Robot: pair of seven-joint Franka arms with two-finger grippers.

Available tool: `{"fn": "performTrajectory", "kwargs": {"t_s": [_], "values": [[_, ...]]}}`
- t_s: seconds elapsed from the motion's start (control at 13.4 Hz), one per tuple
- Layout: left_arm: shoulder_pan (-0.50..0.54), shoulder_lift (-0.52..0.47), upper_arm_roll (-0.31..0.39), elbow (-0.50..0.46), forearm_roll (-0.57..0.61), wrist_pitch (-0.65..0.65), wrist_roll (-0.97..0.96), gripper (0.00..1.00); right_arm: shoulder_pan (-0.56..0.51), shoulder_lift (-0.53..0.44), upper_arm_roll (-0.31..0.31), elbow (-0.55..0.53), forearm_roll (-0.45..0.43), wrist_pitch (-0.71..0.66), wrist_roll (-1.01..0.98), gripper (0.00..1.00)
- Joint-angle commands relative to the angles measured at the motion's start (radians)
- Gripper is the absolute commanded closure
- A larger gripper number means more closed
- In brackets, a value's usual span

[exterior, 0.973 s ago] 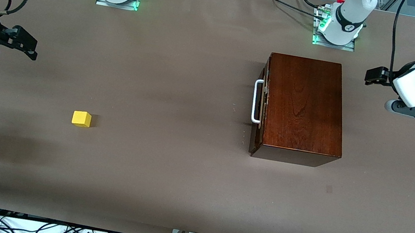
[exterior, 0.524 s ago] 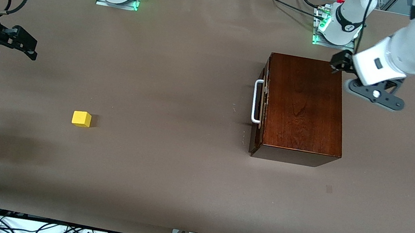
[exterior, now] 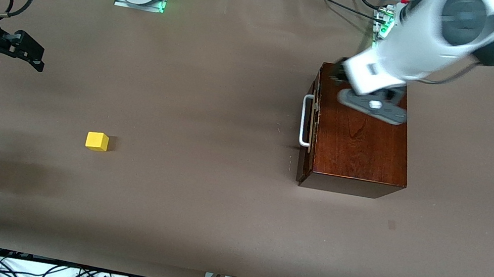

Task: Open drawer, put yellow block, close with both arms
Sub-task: 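Move the left gripper over the box to the white drawer handle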

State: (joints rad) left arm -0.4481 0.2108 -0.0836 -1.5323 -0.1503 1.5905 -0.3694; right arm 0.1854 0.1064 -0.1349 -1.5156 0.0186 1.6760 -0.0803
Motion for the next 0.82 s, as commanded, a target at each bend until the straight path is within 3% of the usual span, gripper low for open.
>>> {"fn": "performTrajectory", "kwargs": {"t_s": [0.0,0.37,0.75], "values": [[-0.092,0.090,0.010,0.043,0.055,0.064,-0.097,0.00,0.002,0.001,0.000,0.014,0.007,-0.006,-0.004,0.00],[-0.171,0.216,0.012,0.087,0.064,0.199,-0.215,0.00,0.000,0.001,0.000,0.014,0.007,-0.007,-0.004,0.00],[-0.237,0.300,0.013,0.086,0.153,0.287,-0.235,0.00,-0.004,0.001,0.000,0.014,0.007,-0.010,-0.006,0.00]]}}
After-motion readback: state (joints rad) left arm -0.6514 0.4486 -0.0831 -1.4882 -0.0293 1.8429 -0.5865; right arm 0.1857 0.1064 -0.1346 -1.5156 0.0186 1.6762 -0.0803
